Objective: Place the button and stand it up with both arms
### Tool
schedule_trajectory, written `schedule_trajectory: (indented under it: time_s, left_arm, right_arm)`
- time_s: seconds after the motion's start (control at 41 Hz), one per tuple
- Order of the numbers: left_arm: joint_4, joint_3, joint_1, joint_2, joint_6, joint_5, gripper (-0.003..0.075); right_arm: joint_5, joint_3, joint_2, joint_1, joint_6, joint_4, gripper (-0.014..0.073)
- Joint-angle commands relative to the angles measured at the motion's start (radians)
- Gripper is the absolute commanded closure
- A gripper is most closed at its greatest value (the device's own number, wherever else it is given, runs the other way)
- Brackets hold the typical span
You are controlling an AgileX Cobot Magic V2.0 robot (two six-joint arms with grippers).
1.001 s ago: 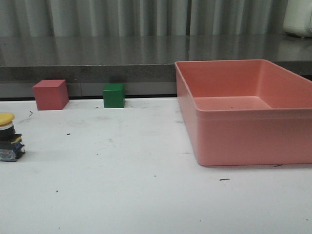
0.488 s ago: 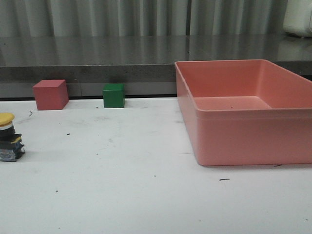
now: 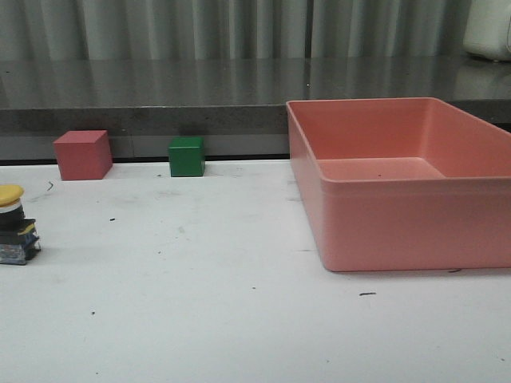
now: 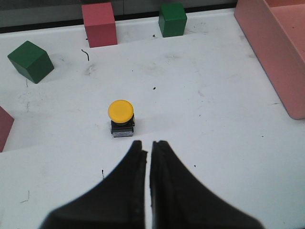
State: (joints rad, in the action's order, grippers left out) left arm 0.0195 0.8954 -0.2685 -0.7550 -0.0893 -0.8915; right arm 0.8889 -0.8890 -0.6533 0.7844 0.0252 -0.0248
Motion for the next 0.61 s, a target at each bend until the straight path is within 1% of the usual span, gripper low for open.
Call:
schedule_trajectory:
  time_s: [0.0,0.464,0.513,0.586]
  left_arm:
    - [-0.001,0.033,-0.007,0.001,-0.01,0.059,0.074]
    - [-0.003,0.018,-0.006,0.022,-0.01,0.066,0.074]
    - [0.007,-0.003,0.006,0.044,-0.005,0.087,0.074]
    - [0.034,-0.056,0.046,0.094,-0.005,0.169,0.074]
  right_arm:
    - [-0.062,-0.021,0.001,-0.005,0.008,0.0,0.0662]
    - [-0.062,-0.021,0.001,-0.005,0.008,0.0,0.0662]
    - [-0.062,-0.021,0.001,-0.005,0.008,0.0,0.0662]
    - [-0.062,-0.021,0.001,-0.005,0.008,0.0,0.0662]
